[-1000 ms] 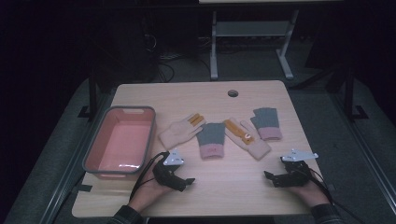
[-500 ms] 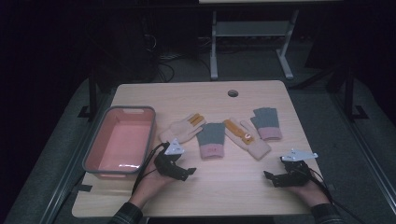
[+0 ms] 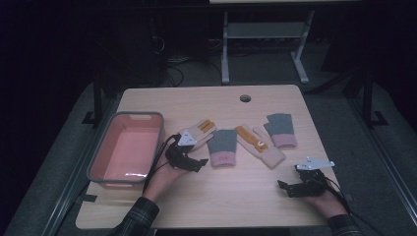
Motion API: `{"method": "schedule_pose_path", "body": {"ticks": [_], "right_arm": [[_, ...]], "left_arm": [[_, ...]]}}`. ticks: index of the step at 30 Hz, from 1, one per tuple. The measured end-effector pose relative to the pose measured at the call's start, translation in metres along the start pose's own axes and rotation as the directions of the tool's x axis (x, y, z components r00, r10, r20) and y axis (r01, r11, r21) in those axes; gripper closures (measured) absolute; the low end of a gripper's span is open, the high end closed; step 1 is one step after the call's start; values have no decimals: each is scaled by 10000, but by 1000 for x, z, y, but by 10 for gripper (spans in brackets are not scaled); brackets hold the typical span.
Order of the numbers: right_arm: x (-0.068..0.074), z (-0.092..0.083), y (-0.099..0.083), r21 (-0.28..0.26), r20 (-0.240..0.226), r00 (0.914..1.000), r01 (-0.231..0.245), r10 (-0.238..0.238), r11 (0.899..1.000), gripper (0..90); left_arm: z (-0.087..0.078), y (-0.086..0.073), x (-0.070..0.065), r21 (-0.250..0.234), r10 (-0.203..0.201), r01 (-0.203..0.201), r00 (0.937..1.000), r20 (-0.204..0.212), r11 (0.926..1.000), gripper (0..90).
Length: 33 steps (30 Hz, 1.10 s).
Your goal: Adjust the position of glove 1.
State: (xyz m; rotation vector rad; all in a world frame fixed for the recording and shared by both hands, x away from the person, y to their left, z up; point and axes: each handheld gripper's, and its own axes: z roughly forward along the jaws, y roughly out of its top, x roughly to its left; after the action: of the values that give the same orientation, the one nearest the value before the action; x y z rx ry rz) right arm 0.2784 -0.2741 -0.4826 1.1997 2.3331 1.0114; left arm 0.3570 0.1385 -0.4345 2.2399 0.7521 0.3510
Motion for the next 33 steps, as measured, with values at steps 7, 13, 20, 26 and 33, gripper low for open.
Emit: {"method": "schedule_pose_path", "body": {"ticks": [7,13,20,26,33], "right_arm": [[0,0,0,2,-6,10000,-21,21,10000,96],[0,0,0,-8,-20,10000,7,-7,10000,96],[0,0,0,-11,-37,10000,-6,6,10000,96],[0,0,0,-15,-74,10000,7,-7,10000,96],[0,0,0,-12,-75,10000,7,-7,10000,97]], "left_arm": [[13,8,16,578,19,18,9979,-641,9983,366],[28,8,22,749,-154,238,9936,-1119,9969,480],[38,9,33,1241,-375,545,9900,-1357,9908,609],[42,6,37,1411,-500,727,9861,-1583,9873,737],[41,9,39,1261,-906,1129,9813,-1701,9856,872]]}}
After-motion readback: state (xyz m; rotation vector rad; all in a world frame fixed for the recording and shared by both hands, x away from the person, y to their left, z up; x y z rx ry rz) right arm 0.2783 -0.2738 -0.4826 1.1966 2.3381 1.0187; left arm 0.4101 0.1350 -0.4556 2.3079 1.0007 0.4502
